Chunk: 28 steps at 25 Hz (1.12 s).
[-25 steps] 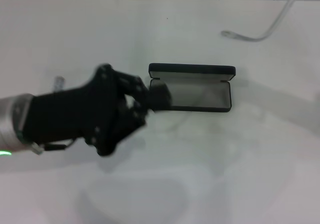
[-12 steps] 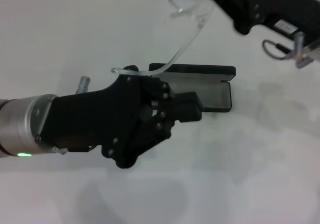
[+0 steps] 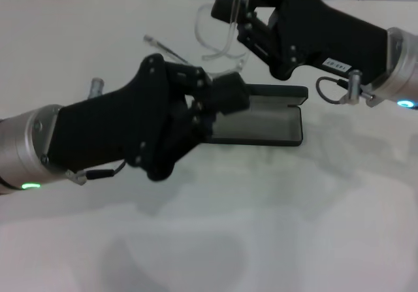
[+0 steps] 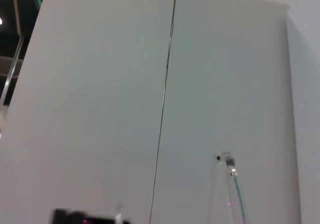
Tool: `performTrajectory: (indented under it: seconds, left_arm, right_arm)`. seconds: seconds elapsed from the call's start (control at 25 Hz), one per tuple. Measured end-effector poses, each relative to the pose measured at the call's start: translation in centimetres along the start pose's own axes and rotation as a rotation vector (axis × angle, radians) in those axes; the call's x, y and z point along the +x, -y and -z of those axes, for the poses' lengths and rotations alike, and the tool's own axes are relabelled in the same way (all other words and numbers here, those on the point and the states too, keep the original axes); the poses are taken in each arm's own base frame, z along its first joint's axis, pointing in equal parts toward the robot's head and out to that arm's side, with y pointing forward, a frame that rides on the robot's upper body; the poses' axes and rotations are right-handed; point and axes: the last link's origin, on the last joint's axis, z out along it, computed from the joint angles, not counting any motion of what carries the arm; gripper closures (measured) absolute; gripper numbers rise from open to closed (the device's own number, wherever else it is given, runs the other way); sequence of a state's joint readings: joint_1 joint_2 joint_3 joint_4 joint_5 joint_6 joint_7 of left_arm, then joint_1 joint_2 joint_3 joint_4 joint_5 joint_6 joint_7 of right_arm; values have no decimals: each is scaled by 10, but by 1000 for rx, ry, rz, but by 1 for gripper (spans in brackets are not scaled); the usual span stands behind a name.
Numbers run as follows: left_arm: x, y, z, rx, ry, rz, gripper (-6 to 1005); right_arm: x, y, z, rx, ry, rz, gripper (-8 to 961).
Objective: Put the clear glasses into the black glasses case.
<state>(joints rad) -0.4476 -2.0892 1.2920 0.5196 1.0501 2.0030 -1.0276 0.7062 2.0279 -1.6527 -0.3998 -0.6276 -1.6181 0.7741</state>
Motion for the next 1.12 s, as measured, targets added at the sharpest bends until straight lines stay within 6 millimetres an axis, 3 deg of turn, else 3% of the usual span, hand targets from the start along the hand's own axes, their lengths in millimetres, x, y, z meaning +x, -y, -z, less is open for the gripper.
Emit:
performTrajectory:
  seconds: [0.52,1.12]
  left_arm:
    - [-2,17,15,181,-28,16,955]
    - [-6,14,8,101,25,35,954]
  right_arm:
    - [10,-4,-13,-39,-73,37,839]
    - [17,0,-12,-3,-115,59,839]
